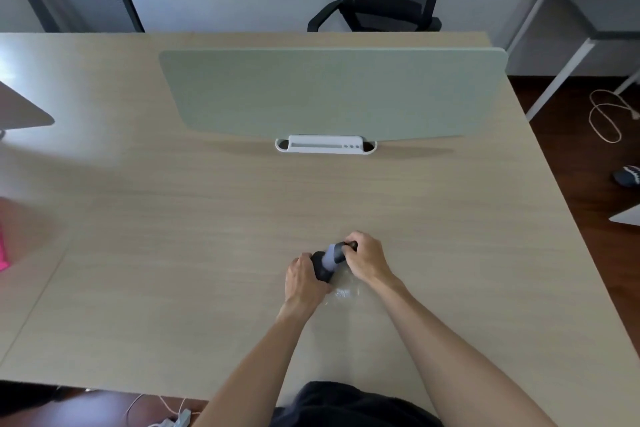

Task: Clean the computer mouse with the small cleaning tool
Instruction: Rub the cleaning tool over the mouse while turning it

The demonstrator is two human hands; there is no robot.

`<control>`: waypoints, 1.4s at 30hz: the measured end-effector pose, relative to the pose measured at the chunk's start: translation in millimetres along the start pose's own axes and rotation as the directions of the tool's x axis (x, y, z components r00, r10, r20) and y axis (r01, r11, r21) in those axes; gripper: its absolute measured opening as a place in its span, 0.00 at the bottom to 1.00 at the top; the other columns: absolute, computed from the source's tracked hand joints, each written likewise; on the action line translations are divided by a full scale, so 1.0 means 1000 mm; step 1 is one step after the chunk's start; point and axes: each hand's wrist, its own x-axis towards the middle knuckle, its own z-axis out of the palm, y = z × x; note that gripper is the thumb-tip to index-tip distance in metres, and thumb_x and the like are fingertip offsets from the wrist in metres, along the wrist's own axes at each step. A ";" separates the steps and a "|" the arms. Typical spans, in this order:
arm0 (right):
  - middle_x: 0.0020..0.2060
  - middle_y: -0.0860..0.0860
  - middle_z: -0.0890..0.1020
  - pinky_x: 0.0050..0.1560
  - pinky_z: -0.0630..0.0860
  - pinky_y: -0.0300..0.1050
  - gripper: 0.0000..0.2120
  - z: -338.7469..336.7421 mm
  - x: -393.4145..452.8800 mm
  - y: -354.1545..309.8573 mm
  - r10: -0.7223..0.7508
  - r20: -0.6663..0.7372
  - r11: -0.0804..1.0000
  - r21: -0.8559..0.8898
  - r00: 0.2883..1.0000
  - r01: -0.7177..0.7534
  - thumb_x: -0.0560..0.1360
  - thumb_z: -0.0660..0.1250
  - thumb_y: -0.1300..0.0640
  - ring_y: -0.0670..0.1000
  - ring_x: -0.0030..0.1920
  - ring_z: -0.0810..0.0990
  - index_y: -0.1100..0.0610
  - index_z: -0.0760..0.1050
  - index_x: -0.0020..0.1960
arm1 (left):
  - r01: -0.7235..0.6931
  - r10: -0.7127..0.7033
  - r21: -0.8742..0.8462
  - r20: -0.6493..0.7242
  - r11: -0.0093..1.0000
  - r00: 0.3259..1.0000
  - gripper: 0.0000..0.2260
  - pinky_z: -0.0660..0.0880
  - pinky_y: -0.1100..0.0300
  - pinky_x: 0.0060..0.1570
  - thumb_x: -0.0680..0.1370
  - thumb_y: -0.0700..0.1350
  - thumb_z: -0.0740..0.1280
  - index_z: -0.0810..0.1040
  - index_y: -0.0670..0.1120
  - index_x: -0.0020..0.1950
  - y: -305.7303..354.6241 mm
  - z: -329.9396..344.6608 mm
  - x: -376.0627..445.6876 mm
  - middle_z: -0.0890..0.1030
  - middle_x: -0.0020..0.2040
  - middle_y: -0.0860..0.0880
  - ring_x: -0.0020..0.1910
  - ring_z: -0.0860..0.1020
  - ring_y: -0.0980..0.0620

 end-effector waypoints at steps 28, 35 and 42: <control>0.38 0.56 0.81 0.41 0.76 0.52 0.06 -0.001 0.005 0.006 -0.059 -0.154 0.993 -0.113 0.986 0.042 0.76 0.61 0.64 0.59 0.41 0.79 0.64 0.76 0.44 | 0.018 -0.013 -0.242 0.025 0.970 1.000 0.43 0.70 0.62 0.44 0.60 0.35 0.80 0.61 0.44 0.70 -0.015 -0.002 -0.004 0.80 0.50 0.50 0.48 0.74 0.51; 0.41 0.47 0.81 0.39 0.69 0.27 0.08 0.017 -0.004 -0.013 -0.083 0.049 0.994 0.069 0.995 0.079 0.75 0.67 0.62 0.47 0.42 0.77 0.59 0.82 0.51 | 0.036 -0.032 -0.244 0.018 0.969 0.999 0.42 0.73 0.63 0.37 0.60 0.36 0.80 0.61 0.44 0.68 -0.013 -0.003 -0.004 0.78 0.53 0.46 0.47 0.77 0.48; 0.31 0.50 0.73 0.31 0.65 0.45 0.11 0.001 -0.002 -0.004 -0.077 -0.160 0.989 -0.139 0.984 0.055 0.75 0.60 0.64 0.53 0.32 0.70 0.58 0.68 0.34 | 0.031 -0.026 -0.215 0.026 0.976 0.999 0.46 0.77 0.57 0.45 0.58 0.36 0.81 0.60 0.44 0.70 -0.012 -0.005 -0.003 0.80 0.52 0.48 0.50 0.78 0.47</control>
